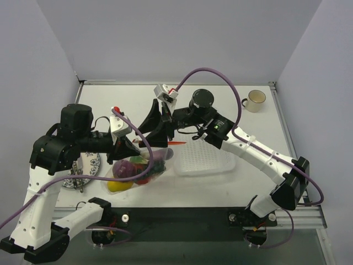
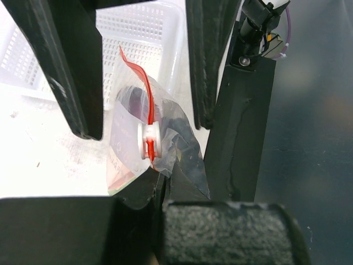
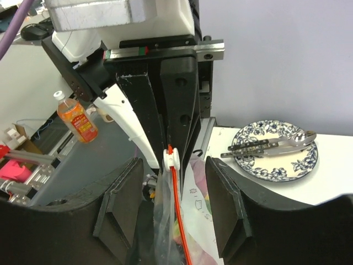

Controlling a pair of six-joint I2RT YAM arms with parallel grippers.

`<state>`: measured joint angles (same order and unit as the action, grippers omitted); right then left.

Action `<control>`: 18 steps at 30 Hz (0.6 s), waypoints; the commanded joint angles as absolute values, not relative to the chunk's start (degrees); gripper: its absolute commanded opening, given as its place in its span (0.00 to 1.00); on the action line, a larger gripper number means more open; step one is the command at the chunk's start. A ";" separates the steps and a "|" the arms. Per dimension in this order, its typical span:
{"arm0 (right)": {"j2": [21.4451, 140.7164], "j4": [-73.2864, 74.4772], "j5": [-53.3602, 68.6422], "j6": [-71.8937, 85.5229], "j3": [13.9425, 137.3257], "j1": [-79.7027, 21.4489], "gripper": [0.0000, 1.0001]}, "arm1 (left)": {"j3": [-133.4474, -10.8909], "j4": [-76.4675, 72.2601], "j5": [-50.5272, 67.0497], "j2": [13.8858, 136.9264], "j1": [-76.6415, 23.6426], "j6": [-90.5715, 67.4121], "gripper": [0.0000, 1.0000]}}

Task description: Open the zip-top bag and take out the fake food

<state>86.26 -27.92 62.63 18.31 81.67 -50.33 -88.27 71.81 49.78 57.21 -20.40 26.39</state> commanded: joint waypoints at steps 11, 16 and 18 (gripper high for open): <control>86.40 -26.72 62.58 13.36 85.17 -52.29 0.35 | -89.65 69.87 52.03 56.25 -20.30 27.16 0.00; 86.66 -26.81 62.40 13.36 85.96 -52.21 0.31 | -89.30 70.05 52.03 56.16 -20.30 27.25 0.00; 87.01 -27.42 62.40 13.80 86.04 -52.29 0.29 | -89.38 70.05 52.03 56.08 -20.30 27.25 0.00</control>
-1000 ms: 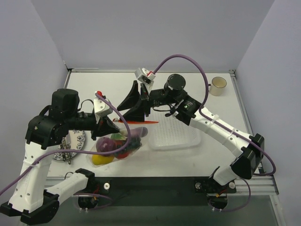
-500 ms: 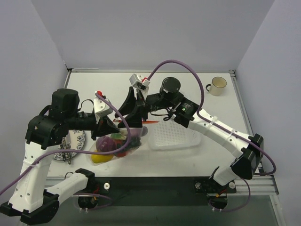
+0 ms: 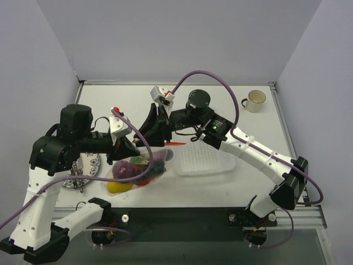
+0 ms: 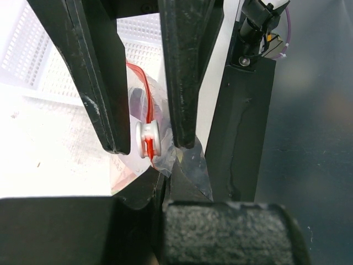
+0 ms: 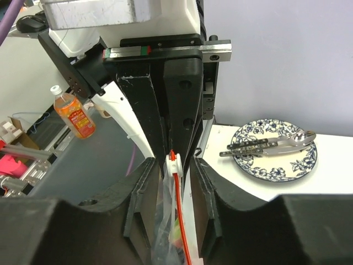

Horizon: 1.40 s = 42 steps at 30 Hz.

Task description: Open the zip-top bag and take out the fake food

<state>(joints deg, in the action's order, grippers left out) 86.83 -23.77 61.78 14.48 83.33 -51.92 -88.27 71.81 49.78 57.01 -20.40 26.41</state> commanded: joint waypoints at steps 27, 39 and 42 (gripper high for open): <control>84.02 -25.31 61.00 12.22 79.10 -44.30 0.00 | -99.93 73.04 51.33 57.83 -20.30 27.77 0.00; 85.60 -27.06 61.70 15.81 82.79 -43.24 0.00 | -91.06 69.70 49.49 58.09 -20.39 27.25 0.20; 86.92 -26.81 61.79 16.26 84.90 -44.29 0.00 | -90.53 68.73 48.43 58.10 -20.39 26.46 0.40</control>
<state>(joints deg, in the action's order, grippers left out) 85.76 -23.88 62.43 15.40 80.40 -45.10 -90.59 69.97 46.52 59.59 -20.43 27.77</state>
